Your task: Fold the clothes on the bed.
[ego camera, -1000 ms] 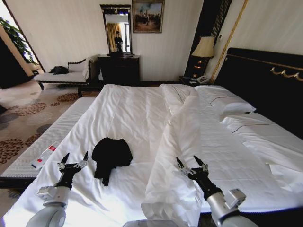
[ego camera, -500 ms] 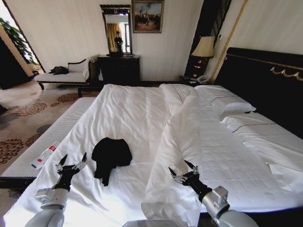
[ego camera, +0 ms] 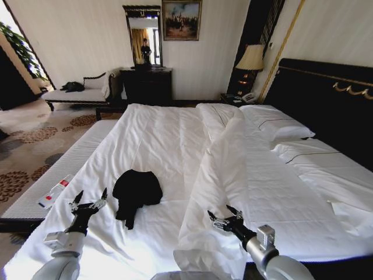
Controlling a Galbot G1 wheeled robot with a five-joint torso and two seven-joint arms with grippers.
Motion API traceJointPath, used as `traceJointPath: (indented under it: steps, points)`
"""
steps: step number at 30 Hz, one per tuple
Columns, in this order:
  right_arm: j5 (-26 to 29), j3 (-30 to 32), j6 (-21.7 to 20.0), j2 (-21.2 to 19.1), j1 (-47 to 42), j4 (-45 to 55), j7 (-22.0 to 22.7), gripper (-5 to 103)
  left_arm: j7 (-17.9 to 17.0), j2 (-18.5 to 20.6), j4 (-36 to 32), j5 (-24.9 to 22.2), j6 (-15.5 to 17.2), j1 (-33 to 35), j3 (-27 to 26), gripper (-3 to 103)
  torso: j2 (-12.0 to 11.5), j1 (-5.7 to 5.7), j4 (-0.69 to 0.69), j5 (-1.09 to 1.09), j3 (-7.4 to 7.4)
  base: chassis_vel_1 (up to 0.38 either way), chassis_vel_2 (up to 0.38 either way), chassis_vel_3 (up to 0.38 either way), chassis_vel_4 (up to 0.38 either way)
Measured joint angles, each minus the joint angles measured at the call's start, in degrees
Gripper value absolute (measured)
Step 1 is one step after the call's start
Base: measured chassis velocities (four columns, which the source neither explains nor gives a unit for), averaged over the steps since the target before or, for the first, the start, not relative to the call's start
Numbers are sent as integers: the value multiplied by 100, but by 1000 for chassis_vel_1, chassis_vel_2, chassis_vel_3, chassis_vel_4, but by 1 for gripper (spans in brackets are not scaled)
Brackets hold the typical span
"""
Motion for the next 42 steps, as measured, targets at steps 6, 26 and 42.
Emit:
traceJointPath:
  steps: [6,26,42]
  points:
    - [-8,-16,6,33,-22,9,16,78,0,3,5,-2,0,-10,1,100,0,0,0,0,0,0,0,0,0]
    - [-62,-104,51,224,-88,53,92,3,-21,47,-13,-5,28,-56,25,100,0,0,0,0,0,0,0,0,0]
    - [602,970,-20,823,-291,491,291,2,-26,23,85,-98,1,-76,-5,100,0,0,1,0,0,0,0,0,0]
